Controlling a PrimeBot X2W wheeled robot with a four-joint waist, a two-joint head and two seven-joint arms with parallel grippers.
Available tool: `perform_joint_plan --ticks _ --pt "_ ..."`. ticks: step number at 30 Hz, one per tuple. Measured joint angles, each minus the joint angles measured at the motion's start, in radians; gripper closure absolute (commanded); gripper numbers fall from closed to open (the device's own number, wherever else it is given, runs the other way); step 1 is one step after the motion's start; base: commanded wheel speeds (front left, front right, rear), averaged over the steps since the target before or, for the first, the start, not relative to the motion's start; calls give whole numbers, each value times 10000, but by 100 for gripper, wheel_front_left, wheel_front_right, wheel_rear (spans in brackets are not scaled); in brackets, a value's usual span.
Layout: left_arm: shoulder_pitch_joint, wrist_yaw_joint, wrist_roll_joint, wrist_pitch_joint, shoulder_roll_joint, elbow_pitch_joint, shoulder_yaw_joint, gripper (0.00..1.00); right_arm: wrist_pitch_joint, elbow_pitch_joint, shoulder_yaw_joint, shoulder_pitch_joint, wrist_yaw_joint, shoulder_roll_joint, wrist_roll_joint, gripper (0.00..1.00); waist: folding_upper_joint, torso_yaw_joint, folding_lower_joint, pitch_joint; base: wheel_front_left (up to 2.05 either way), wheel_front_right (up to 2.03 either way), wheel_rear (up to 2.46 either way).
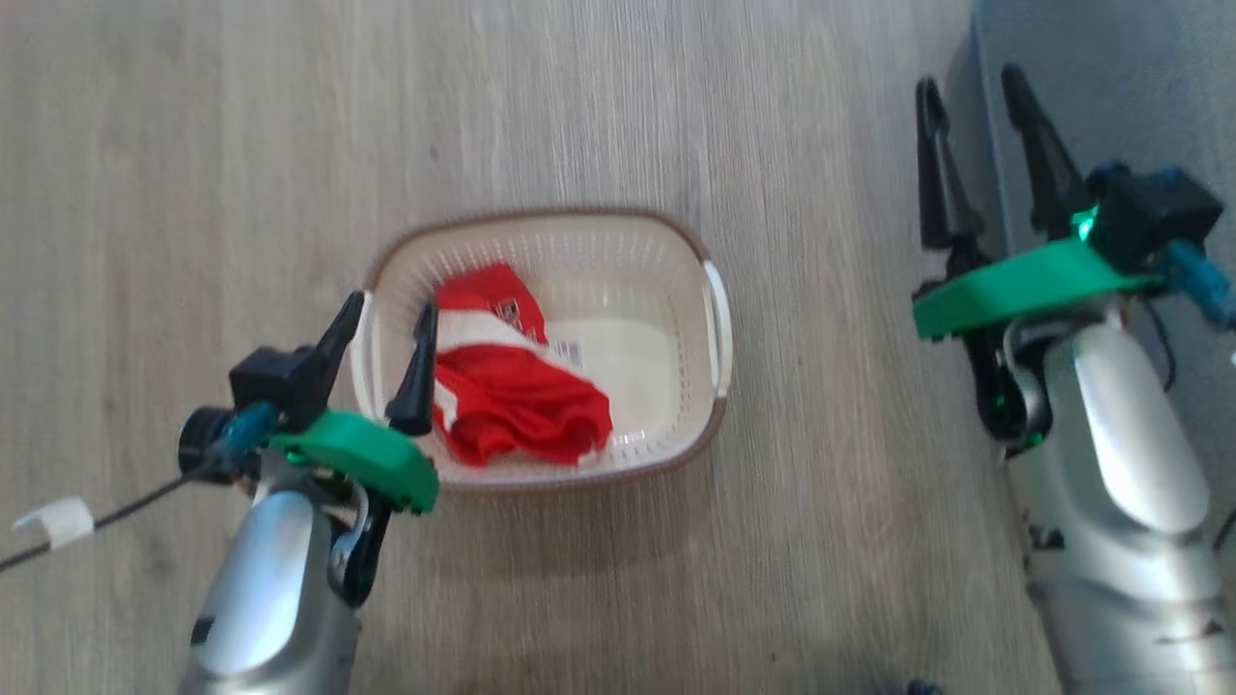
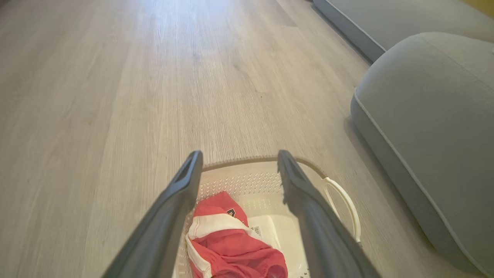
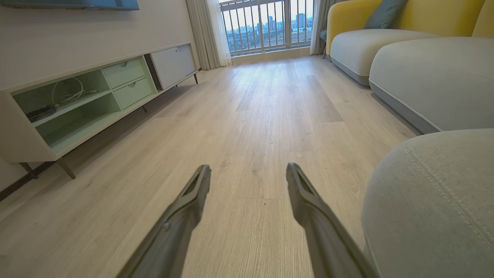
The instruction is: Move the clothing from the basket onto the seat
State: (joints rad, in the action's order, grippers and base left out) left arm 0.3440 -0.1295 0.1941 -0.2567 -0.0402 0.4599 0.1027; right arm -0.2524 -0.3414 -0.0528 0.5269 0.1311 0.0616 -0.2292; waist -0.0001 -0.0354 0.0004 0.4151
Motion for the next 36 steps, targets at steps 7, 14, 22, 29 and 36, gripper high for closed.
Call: perform_joint_plan --ticks 7,14,22,29,36 --pt "1332 0 -19 0 13 947 435 0 0 326 -215 1087 0 4 13 0 0 -283 0 1696 0 0 0" --pt "2776 0 -334 0 -54 2393 644 0 -2 650 -405 1703 0 8 8 0 0 -659 -2 3214 0 0 0" --pt "4414 228 -1172 0 -364 4424 972 0 -2 832 -533 1930 0 8 -196 0 0 -1158 -2 4489 0 0 0" --pt "5732 792 -2027 0 -796 6289 1603 0 -2 1011 -660 2033 0 6 -470 0 1 -1624 -2 5157 0 0 0" --pt "6815 1440 -3114 326 -1143 7687 2604 0 -29 1116 -836 2043 0 6 -798 0 1 -1987 -4 5662 0 0 0"
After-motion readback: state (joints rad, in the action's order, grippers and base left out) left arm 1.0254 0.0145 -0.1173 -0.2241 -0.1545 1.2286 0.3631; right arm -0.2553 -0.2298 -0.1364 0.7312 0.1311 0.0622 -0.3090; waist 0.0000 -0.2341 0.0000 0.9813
